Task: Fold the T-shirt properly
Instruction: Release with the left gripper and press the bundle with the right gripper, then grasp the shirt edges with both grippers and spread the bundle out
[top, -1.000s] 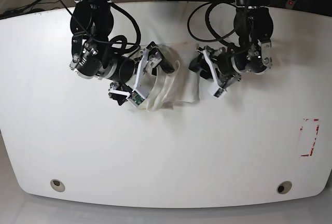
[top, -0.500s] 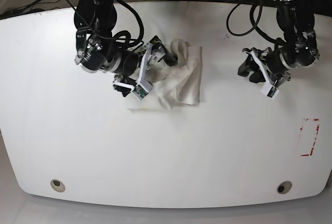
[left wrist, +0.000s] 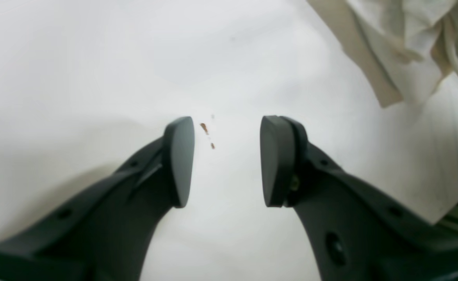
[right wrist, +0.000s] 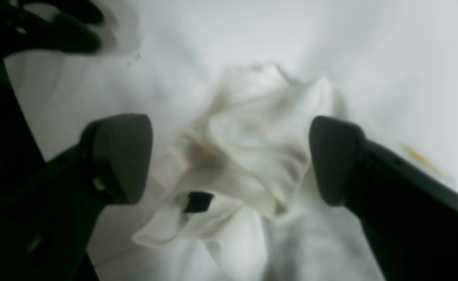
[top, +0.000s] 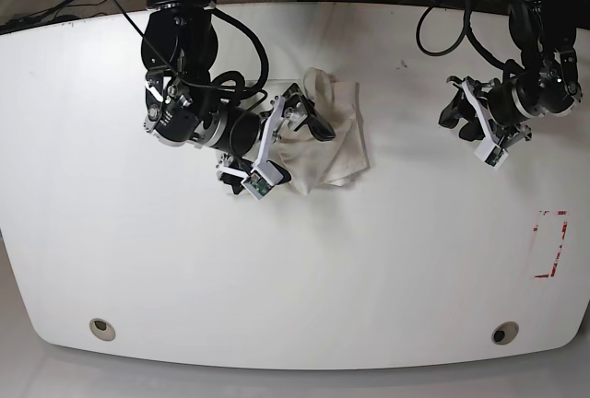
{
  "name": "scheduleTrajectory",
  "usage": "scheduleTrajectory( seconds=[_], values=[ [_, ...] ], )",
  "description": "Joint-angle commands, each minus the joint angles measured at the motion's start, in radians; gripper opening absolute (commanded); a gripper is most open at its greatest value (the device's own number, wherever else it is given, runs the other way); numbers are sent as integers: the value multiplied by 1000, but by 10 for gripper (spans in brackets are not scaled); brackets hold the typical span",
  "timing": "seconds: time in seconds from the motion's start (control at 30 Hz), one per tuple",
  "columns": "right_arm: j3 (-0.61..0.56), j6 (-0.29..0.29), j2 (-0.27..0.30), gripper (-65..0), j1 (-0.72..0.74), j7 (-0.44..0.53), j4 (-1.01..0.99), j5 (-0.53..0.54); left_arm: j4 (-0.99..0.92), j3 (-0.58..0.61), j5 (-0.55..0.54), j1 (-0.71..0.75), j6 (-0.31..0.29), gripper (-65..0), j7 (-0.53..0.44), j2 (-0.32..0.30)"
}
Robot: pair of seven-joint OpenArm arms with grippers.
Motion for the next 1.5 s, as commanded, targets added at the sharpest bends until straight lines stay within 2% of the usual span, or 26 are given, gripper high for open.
scheduleTrajectory(
  seconds=[0.0, 0.23, 0.4, 0.53, 0.8, 1.0, 1.2, 1.47],
  values=[
    [1, 1, 41, -36, -2, 11, 13, 10, 21, -5, -14, 0, -2, -399, -15, -9],
    [1, 1, 67, -38, -73, 12, 12, 9, 21, -3, -14, 1, -2, -399, -15, -7],
    [-5, 1, 57, -38, -101, 15, 4, 9, 20, 38, -14, 1, -2, -399, -15, -9],
    [-8, 1, -2, -38, -93, 17, -48, 10, 20, 41, -14, 1, -2, -399, -15, -9],
    [-54, 1, -98, -38, 62, 50, -252, 16, 23, 41, -16, 1, -2, -399, -15, -7],
    [-72, 1, -138, -38, 173, 63, -290, 18, 104, 52, -13, 0, -2, -399, -15, -14],
    [-66, 1, -128, -38, 188, 57, -220, 19, 165, 121, -13, -9, -2, -399, -15, -46],
    [-66, 1, -9, -38, 88, 50, -106, 19, 201, 251, 6, -52, -2, -399, -15, -49]
  ],
)
